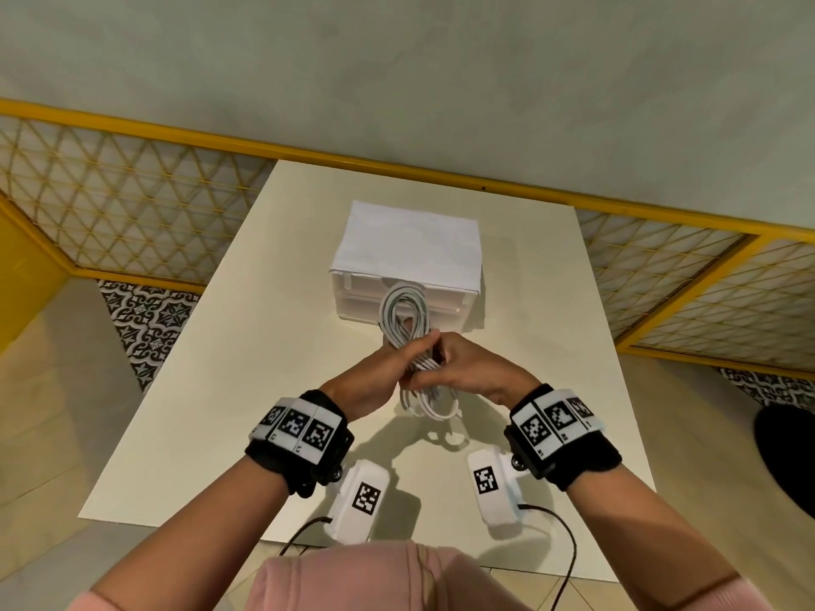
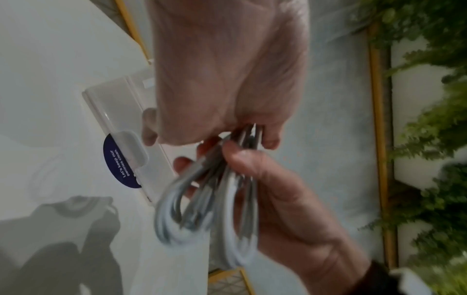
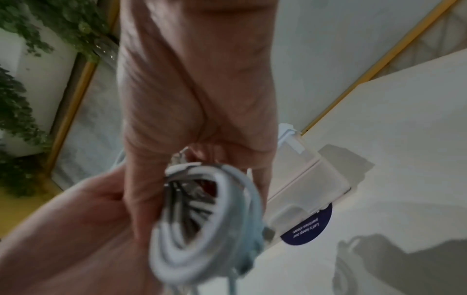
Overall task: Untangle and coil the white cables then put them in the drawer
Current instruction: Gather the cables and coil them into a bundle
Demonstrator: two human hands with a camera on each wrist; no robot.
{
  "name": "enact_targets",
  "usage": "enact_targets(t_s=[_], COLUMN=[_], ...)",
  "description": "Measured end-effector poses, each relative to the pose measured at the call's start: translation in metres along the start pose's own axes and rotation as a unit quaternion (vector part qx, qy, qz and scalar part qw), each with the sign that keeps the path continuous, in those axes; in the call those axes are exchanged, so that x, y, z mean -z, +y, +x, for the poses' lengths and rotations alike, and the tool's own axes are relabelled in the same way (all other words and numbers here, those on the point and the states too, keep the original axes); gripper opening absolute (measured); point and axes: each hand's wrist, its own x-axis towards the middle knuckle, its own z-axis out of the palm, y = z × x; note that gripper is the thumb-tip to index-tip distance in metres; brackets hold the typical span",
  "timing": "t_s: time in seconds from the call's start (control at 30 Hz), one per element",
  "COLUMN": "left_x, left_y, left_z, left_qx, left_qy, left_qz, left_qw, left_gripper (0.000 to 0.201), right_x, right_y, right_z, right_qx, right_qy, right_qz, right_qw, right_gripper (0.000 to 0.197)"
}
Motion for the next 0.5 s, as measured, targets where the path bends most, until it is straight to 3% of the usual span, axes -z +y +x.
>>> enact_targets(t_s=[0.13,0.3,0.5], left_x=[0.005,0.009,0.011], left_y=[0.006,0.004,0.003], left_z=[-0.002,-0.007,-0.006], left_qx=[0.012,-0.047,-0.036], left_qy=[-0.009,0.030,0.049], left_qz=[0.014,0.042,0.042], left_qw=[1.000,0.998,0.997], left_gripper=[0.040,0.030,0.026], right_x=[-0.005,-0.014,-0.015], right_y=[-0.004,-0.003,0.008], right_z=[-0.001,0.000,0.006], right_qx=[-0.016,-0.002,0.009], right_qy=[-0.006,0.015,0.053], right_qz=[-0.013,-0.019,-0.074], right_qw=[1.000,1.000,0.996], right_gripper=[0.014,0.015,0.012])
